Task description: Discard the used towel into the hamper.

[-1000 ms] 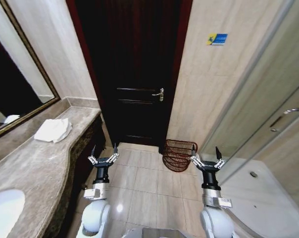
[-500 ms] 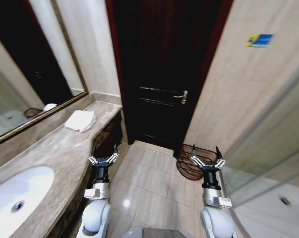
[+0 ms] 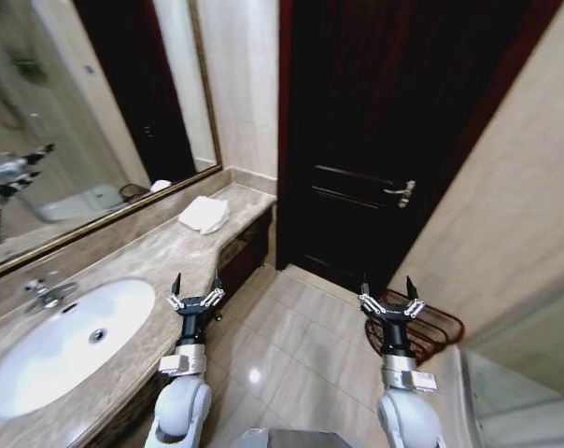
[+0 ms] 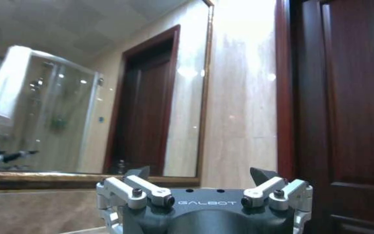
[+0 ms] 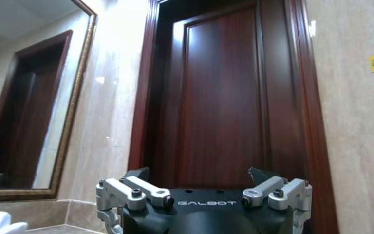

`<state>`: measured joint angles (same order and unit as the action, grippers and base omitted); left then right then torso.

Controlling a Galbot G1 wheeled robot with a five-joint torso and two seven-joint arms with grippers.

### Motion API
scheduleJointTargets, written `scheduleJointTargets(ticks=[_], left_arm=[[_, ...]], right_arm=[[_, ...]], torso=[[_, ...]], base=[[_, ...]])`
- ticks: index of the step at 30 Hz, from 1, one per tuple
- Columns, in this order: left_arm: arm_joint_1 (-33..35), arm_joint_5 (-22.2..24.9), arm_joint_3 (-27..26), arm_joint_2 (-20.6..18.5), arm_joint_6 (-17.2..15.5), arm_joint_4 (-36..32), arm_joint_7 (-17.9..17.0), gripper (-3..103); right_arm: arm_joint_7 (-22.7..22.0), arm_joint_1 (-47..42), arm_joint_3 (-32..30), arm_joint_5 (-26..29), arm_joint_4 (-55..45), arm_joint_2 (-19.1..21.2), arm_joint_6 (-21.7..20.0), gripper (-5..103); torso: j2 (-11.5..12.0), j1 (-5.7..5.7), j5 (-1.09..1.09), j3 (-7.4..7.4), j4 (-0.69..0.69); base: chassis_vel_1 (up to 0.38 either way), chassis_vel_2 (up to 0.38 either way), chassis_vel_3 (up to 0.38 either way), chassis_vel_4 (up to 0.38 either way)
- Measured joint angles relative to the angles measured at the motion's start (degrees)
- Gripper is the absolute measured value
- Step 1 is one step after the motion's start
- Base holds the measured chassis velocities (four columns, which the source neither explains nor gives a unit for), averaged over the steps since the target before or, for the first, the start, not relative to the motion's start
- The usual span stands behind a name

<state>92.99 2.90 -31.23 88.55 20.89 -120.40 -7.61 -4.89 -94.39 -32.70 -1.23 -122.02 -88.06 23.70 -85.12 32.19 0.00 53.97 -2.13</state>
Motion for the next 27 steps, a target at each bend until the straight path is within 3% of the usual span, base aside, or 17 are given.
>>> scheduleJointTargets(ticks=[7,27], left_arm=[[-0.4,-2.0,-0.1,0.5,-0.4,0.5,-3.2,100],[-0.3,-2.0,0.1,0.6,-0.4,0.6,-3.3,100]], right_arm=[[0.5,0.0,0.0,0.2,-0.3,0.0,0.6,100],[1.0,-0.1,0.1,0.6,-0.4,-0.1,0.6,100]], torso=[[0.0,0.00,0.00,0.00,0.02],[0.0,0.01,0.00,0.00,0.02]], base=[[0.000,0.000,0.000,0.000],[-0.084,0.082,0.080,-0.083]])
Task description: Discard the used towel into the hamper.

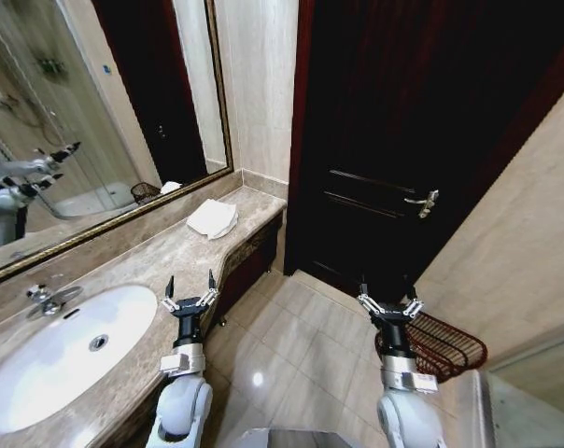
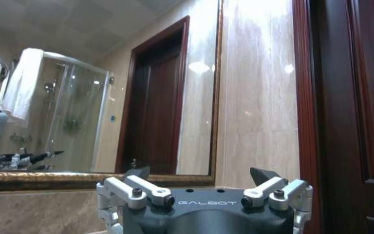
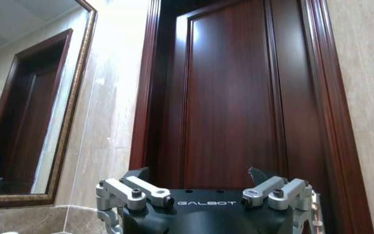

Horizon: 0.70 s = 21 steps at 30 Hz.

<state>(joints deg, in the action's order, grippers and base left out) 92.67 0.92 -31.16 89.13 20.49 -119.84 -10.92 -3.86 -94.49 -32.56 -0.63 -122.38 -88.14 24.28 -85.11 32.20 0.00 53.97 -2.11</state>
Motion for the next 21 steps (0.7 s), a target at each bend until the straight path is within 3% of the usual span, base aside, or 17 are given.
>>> scheduleJointTargets(ticks=[8,21], left_arm=[[0.0,0.1,0.0,0.0,0.0,0.0,0.0,100],[0.0,0.1,0.0,0.0,0.0,0.2,0.0,100]], right_arm=[[0.0,0.0,0.0,-0.1,0.0,0.1,0.0,100],[-0.8,0.4,0.0,0.0,0.5,0.0,0.5,100]], torso=[[0.0,0.01,0.00,0.00,0.00],[0.0,0.00,-0.01,0.00,-0.01]], base=[[-0.101,0.116,0.087,-0.115],[-0.001,0.157,-0.004,-0.156]])
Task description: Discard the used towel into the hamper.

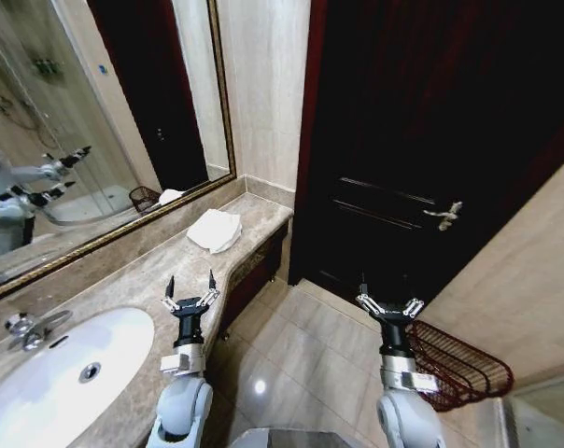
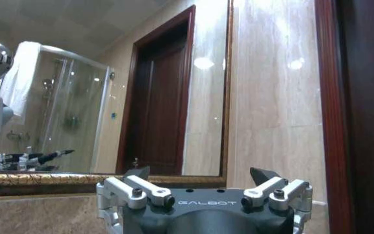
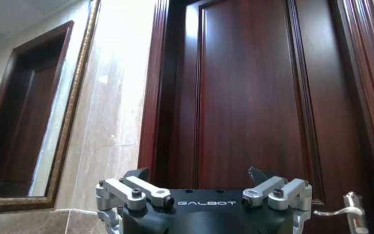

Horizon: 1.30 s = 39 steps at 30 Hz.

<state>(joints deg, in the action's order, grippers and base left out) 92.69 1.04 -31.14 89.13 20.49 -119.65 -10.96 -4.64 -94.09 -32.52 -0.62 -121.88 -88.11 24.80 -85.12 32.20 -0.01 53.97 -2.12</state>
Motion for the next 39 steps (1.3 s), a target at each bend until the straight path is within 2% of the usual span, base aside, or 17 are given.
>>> scheduleJointTargets(ticks=[8,24,39], left_arm=[[-0.1,0.1,0.1,0.0,0.0,0.2,0.0,100],[0.3,0.2,0.1,0.0,-1.4,-0.1,-0.6,100],[0.2,0.2,0.1,0.0,-1.8,0.1,-1.2,100]], right_arm=[[0.2,0.3,-0.2,-1.1,0.5,-0.1,1.6,100],[1.5,-0.5,0.0,-0.9,0.1,-0.1,0.5,100],[1.5,-0.6,0.2,-1.0,0.3,-0.3,0.6,100]], torso=[[0.0,0.03,0.02,0.01,0.01],[0.0,-0.02,0.01,-0.01,0.00],[0.0,0.01,0.01,0.00,0.00]], base=[[-0.096,0.061,0.089,-0.067],[-0.016,0.002,0.011,-0.006],[-0.077,0.086,0.076,-0.074]])
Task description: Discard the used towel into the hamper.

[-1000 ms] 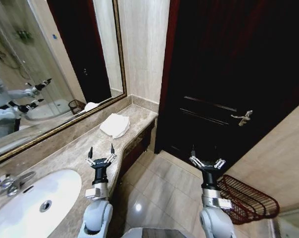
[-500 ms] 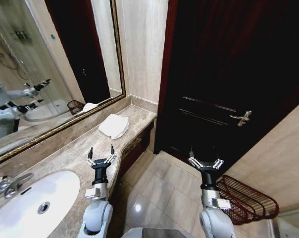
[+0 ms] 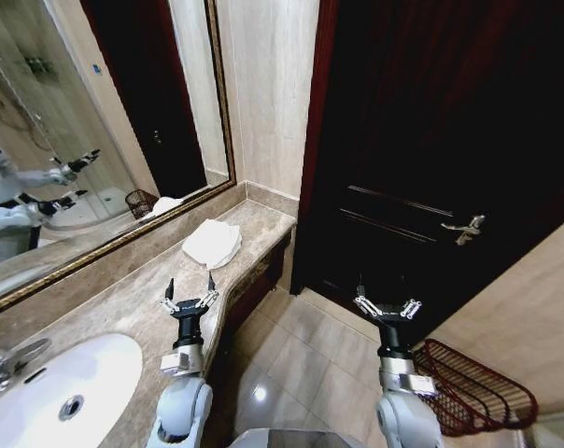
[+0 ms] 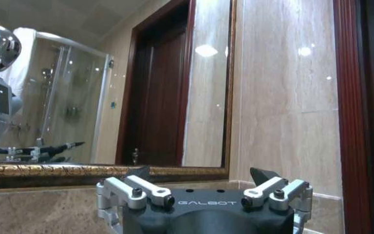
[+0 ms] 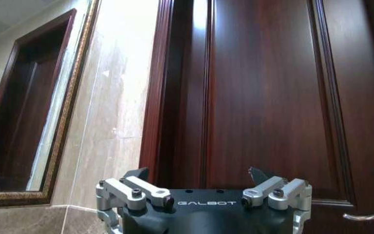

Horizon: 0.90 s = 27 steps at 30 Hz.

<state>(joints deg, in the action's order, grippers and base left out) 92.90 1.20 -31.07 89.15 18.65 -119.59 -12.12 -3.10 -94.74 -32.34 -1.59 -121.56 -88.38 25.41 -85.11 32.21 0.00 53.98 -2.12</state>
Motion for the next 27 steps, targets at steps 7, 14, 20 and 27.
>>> scheduleJointTargets(ticks=[7,14,20,27], left_arm=[[0.0,-0.1,0.2,0.4,-0.3,0.4,-0.4,100],[-0.2,-0.2,0.2,0.4,-1.3,0.8,-1.2,100],[-1.2,1.2,0.4,-1.1,-5.6,1.5,-3.1,100],[-4.2,3.4,0.9,-2.3,-11.5,3.0,-5.5,100]], right_arm=[[0.0,0.1,0.0,0.0,0.4,0.0,0.0,100],[0.0,0.3,0.0,0.0,0.6,0.1,0.0,100],[1.1,0.8,0.1,0.9,1.1,0.2,1.9,100],[1.9,0.9,0.1,0.9,2.7,0.7,2.7,100]], torso=[[0.0,-0.02,0.00,0.00,0.01],[0.0,-0.01,0.00,0.00,0.00],[0.0,0.01,0.00,0.00,0.00],[0.0,0.00,-0.01,0.00,0.00]], base=[[-0.054,0.047,0.049,-0.050],[-0.080,0.106,0.089,-0.078],[-0.090,0.113,0.104,-0.094],[-0.030,0.030,0.029,-0.021]])
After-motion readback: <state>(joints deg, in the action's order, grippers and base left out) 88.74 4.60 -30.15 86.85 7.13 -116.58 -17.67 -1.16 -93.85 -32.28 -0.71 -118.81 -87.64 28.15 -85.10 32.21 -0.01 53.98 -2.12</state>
